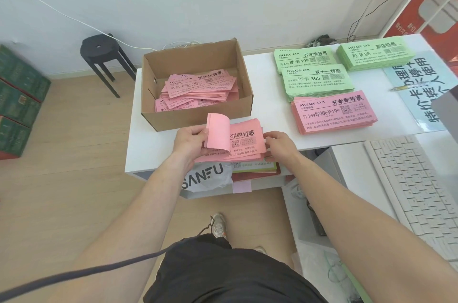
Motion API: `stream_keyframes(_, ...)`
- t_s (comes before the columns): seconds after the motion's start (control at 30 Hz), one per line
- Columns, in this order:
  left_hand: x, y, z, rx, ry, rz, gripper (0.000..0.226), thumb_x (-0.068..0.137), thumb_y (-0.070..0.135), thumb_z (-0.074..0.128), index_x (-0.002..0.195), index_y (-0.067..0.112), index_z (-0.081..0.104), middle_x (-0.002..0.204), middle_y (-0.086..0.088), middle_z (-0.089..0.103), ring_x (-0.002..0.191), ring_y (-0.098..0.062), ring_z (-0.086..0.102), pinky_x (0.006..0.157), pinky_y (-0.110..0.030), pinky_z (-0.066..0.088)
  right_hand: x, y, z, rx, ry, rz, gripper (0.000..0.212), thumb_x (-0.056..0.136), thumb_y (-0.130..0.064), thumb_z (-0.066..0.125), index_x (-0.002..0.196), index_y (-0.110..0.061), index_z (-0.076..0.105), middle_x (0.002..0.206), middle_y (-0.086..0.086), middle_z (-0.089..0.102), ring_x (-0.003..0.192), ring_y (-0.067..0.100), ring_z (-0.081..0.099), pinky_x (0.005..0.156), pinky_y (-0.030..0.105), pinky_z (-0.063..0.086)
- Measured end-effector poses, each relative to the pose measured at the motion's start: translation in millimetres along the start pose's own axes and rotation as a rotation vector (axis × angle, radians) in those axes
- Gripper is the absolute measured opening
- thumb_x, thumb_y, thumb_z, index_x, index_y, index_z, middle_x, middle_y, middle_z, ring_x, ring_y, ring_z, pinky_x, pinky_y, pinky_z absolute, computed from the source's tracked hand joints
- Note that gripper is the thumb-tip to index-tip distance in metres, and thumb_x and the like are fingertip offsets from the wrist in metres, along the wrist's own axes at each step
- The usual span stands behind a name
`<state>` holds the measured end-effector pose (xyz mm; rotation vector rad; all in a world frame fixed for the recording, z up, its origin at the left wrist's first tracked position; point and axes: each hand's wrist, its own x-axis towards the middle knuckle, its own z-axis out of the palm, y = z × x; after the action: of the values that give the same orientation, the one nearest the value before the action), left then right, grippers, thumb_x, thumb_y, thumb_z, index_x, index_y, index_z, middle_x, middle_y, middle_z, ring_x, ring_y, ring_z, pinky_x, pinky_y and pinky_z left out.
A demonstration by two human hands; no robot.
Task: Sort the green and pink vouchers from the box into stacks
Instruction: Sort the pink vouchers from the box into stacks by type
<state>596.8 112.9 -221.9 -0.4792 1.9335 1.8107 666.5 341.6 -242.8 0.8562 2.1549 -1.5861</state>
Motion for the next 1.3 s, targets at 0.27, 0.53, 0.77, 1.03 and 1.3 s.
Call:
stream_keyframes(0.27, 1, 0, 1, -0.016, -0.005, -0.016, 0.015, 0.102, 0.010, 0.057, 0.106, 0.014, 0.072, 0.118, -0.014, 0.071, 0.105, -0.030, 0.071, 0.066, -0.029, 0.062, -7, -8, 0, -0.002, -0.003, -0.022, 0.033, 0.107, -0.033, 0.037, 0.111, -0.012, 0.062, 0.093, 0.003, 0.074, 0.087, 0.029, 0.075, 0.092, 0.051, 0.058)
stream_keyframes(0.53, -3, 5, -2, 0.020, 0.059, 0.008, 0.012, 0.100, 0.011, 0.061, 0.103, 0.016, 0.071, 0.117, -0.011, 0.070, 0.106, -0.029, 0.070, 0.063, -0.029, 0.062, -6, -7, 1, -0.057, 0.008, -0.014, 0.030, 0.103, -0.032, 0.054, 0.126, -0.013, 0.056, 0.097, 0.001, 0.072, 0.085, 0.024, 0.075, 0.089, 0.049, 0.059)
stream_keyframes(0.77, -14, 3, 5, 0.312, -0.112, 0.214, 0.032, 0.102, 0.046, 0.052, 0.108, 0.025, 0.076, 0.114, 0.010, 0.072, 0.112, -0.010, 0.063, 0.095, -0.030, 0.048, -4, -3, 6, -0.159, 0.053, -0.031, 0.031, 0.096, -0.030, 0.064, 0.119, -0.017, 0.048, 0.096, 0.003, 0.072, 0.082, 0.020, 0.071, 0.079, 0.042, 0.058)
stream_keyframes(1.03, -4, -35, 3, 1.289, -0.250, 0.424, 0.091, 0.083, 0.049, 0.075, 0.158, 0.040, 0.025, 0.169, 0.010, 0.004, 0.156, -0.021, 0.000, 0.124, -0.038, 0.010, -6, 7, 12, -0.178, 0.166, -0.085, 0.017, 0.099, -0.025, 0.054, 0.110, -0.014, 0.061, 0.098, 0.001, 0.067, 0.071, 0.011, 0.061, 0.061, 0.026, 0.045)
stream_keyframes(1.3, -3, -46, 4, 1.315, -0.185, 0.509, 0.084, 0.085, 0.047, 0.074, 0.156, 0.038, 0.029, 0.169, 0.009, 0.006, 0.156, -0.022, 0.001, 0.125, -0.037, 0.011, -15, -5, 22, 0.051, 0.208, -0.115, 0.031, 0.098, -0.034, 0.046, 0.091, -0.013, 0.067, 0.092, 0.001, 0.073, 0.091, 0.026, 0.069, 0.083, 0.051, 0.058)
